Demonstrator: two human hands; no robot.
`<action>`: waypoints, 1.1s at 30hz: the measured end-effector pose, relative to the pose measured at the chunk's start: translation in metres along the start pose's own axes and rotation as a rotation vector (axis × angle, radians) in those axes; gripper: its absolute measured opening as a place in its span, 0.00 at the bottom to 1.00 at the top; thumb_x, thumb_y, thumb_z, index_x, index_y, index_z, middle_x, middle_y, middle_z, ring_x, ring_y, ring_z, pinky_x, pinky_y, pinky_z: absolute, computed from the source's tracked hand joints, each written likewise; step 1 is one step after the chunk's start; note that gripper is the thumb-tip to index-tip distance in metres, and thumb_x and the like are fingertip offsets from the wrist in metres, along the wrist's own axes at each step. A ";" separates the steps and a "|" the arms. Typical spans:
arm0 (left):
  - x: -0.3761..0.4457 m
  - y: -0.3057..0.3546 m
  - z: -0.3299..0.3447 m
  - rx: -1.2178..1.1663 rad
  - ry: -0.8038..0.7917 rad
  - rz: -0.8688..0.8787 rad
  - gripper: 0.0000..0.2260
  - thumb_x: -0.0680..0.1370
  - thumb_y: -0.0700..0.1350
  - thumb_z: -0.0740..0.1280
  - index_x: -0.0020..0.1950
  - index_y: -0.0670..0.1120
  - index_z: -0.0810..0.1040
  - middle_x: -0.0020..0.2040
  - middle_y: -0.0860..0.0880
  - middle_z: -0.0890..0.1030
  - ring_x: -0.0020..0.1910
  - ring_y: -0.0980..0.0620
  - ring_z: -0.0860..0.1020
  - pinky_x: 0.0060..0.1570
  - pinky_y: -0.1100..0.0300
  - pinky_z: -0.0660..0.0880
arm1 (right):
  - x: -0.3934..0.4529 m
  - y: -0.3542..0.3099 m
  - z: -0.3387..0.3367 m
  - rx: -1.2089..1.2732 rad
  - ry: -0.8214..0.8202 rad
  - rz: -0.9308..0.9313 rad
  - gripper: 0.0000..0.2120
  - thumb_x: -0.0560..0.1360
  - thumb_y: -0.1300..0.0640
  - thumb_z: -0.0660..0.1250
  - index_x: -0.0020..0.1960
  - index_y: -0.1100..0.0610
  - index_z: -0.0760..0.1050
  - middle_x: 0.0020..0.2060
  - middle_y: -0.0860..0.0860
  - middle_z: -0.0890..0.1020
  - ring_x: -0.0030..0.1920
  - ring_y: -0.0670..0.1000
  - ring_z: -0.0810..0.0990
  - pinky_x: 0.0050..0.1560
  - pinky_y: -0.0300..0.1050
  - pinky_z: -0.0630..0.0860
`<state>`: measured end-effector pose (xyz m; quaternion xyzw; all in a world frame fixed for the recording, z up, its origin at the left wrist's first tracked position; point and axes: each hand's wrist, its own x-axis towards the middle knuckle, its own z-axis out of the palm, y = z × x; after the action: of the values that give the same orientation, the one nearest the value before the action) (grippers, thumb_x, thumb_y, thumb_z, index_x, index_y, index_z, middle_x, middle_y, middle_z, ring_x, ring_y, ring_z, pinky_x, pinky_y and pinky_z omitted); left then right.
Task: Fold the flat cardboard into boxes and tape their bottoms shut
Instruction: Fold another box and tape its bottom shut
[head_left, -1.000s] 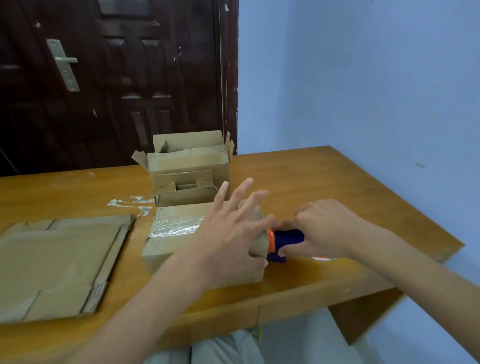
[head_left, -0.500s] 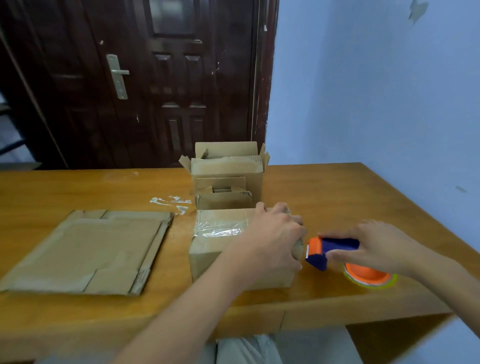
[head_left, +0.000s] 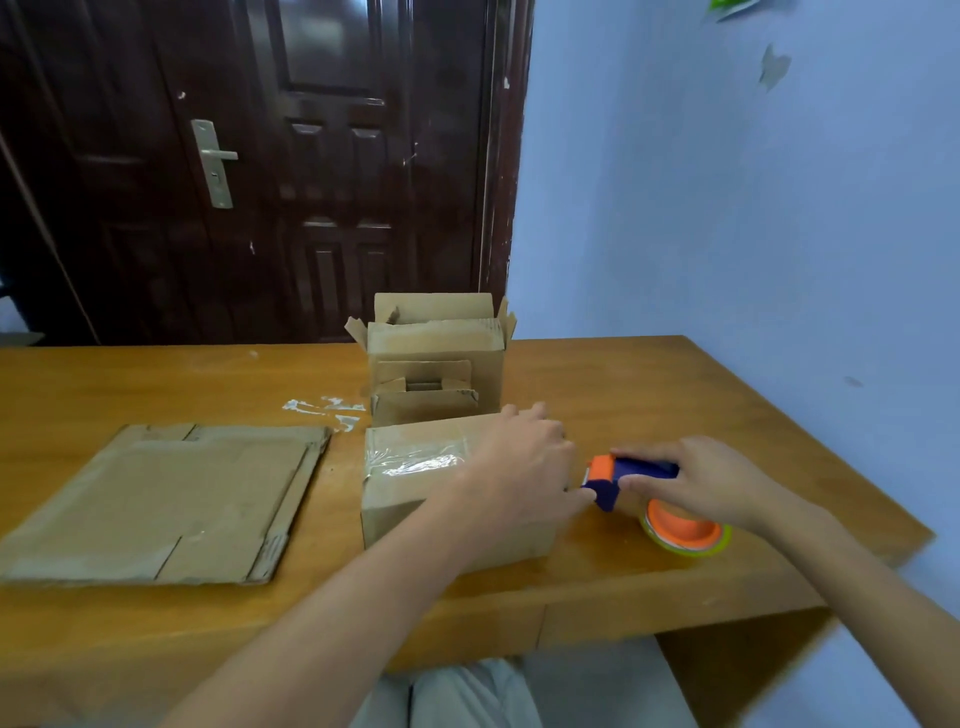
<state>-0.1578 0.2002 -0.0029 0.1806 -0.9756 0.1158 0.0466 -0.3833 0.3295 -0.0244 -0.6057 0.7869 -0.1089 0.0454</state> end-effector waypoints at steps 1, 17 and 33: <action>0.001 0.001 0.000 0.013 -0.009 0.003 0.27 0.82 0.68 0.57 0.55 0.47 0.84 0.54 0.46 0.83 0.58 0.44 0.75 0.58 0.45 0.74 | 0.000 0.000 0.001 -0.036 0.010 0.008 0.28 0.72 0.21 0.56 0.69 0.27 0.73 0.57 0.30 0.82 0.49 0.39 0.78 0.45 0.39 0.72; -0.087 -0.033 -0.024 -0.425 0.873 -0.275 0.14 0.85 0.52 0.61 0.61 0.49 0.84 0.59 0.54 0.85 0.59 0.56 0.80 0.56 0.59 0.77 | 0.007 -0.006 0.066 -0.451 0.330 -0.132 0.41 0.79 0.41 0.70 0.85 0.42 0.53 0.56 0.50 0.77 0.52 0.53 0.75 0.52 0.48 0.74; -0.139 -0.067 0.026 -1.691 0.422 -0.734 0.26 0.80 0.50 0.68 0.74 0.71 0.69 0.71 0.58 0.76 0.65 0.51 0.79 0.61 0.49 0.79 | -0.020 -0.125 0.019 0.652 0.295 0.114 0.24 0.84 0.39 0.57 0.80 0.34 0.61 0.66 0.34 0.73 0.64 0.31 0.70 0.60 0.34 0.68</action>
<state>-0.0053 0.1808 -0.0322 0.3582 -0.5897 -0.6214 0.3714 -0.2560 0.3166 -0.0158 -0.4924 0.7413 -0.4377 0.1283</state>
